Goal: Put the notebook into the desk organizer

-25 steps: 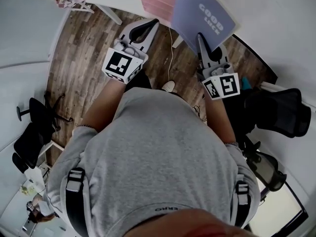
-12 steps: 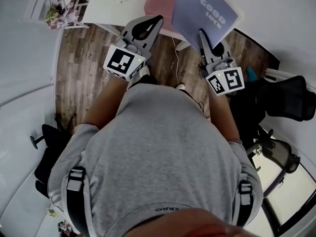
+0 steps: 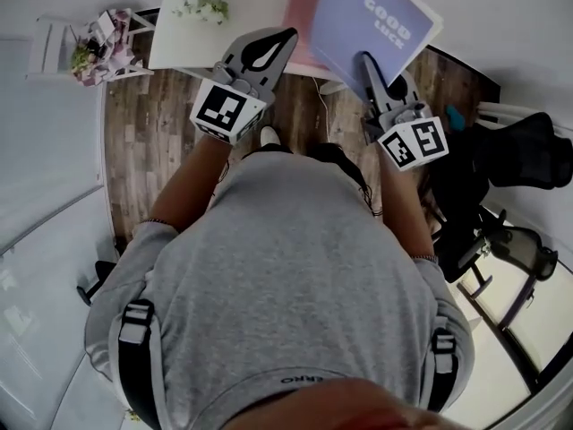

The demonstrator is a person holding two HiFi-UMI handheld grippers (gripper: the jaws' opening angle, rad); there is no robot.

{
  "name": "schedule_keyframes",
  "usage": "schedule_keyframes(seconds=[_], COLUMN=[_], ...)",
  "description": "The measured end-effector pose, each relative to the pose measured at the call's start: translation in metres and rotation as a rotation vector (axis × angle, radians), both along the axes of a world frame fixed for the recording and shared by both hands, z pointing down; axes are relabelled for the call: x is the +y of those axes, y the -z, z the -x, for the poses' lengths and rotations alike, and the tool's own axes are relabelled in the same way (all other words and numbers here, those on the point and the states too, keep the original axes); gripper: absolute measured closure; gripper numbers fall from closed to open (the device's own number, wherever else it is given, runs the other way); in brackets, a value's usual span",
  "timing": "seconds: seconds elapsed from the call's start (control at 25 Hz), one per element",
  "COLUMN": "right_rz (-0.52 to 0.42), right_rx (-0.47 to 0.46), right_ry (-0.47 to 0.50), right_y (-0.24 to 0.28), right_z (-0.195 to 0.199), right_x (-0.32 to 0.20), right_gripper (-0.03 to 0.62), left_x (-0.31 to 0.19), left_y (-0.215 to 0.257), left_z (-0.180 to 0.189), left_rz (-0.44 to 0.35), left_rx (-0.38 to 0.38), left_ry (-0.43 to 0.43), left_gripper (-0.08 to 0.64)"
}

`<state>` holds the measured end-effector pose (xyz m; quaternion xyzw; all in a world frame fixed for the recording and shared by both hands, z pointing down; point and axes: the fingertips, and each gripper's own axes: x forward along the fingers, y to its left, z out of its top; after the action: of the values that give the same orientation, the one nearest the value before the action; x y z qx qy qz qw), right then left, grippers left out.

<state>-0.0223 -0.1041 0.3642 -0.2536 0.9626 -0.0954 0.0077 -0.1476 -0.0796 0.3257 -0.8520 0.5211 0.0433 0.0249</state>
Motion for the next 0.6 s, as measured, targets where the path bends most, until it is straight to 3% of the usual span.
schedule_keyframes(seconds=[0.28, 0.6], right_rz=[0.050, 0.117], right_rx=[-0.011, -0.048], right_ry=[-0.003, 0.064], right_y=[-0.006, -0.009], right_z=[0.009, 0.019], right_x=[-0.017, -0.065], right_gripper=[0.551, 0.551], left_x=[-0.021, -0.058], left_y=[-0.006, -0.006], left_z=[0.005, 0.010], left_rz=[0.017, 0.014], left_rx=[0.007, -0.021], left_ry=[-0.028, 0.006], left_gripper=[0.541, 0.541])
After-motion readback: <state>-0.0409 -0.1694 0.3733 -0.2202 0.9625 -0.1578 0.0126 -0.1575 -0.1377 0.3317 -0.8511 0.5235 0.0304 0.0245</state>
